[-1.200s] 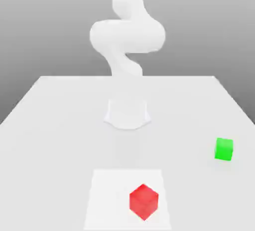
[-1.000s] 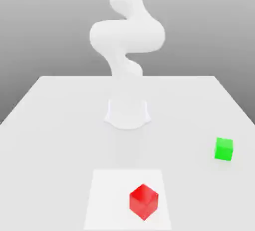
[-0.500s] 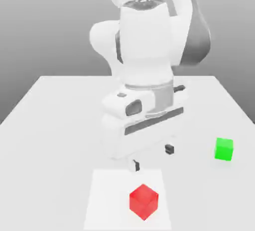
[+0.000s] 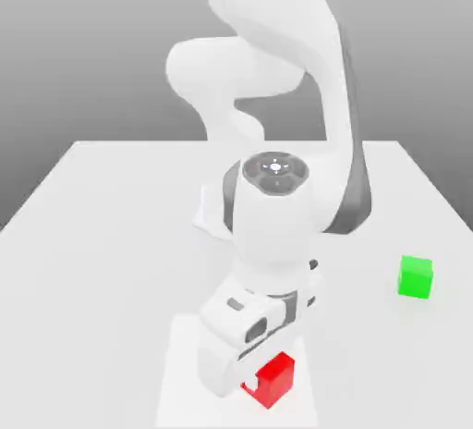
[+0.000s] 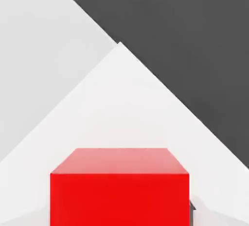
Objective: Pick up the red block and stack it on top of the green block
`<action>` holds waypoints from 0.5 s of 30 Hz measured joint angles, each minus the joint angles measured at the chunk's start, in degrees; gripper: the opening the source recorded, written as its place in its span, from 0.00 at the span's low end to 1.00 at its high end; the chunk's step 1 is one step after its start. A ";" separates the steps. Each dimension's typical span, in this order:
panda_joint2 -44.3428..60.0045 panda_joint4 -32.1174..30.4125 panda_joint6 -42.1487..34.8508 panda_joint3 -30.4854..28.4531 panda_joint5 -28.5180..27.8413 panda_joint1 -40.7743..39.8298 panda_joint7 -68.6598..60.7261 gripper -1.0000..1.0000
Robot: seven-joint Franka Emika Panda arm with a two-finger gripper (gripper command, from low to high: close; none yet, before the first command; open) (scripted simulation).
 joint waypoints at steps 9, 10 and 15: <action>-13.83 -4.33 -9.75 4.16 -3.61 6.55 -5.40 0.00; -14.82 -5.11 -10.02 5.70 -3.51 9.02 -7.71 0.00; -20.22 -9.21 -11.30 11.92 -2.99 22.68 -20.59 0.00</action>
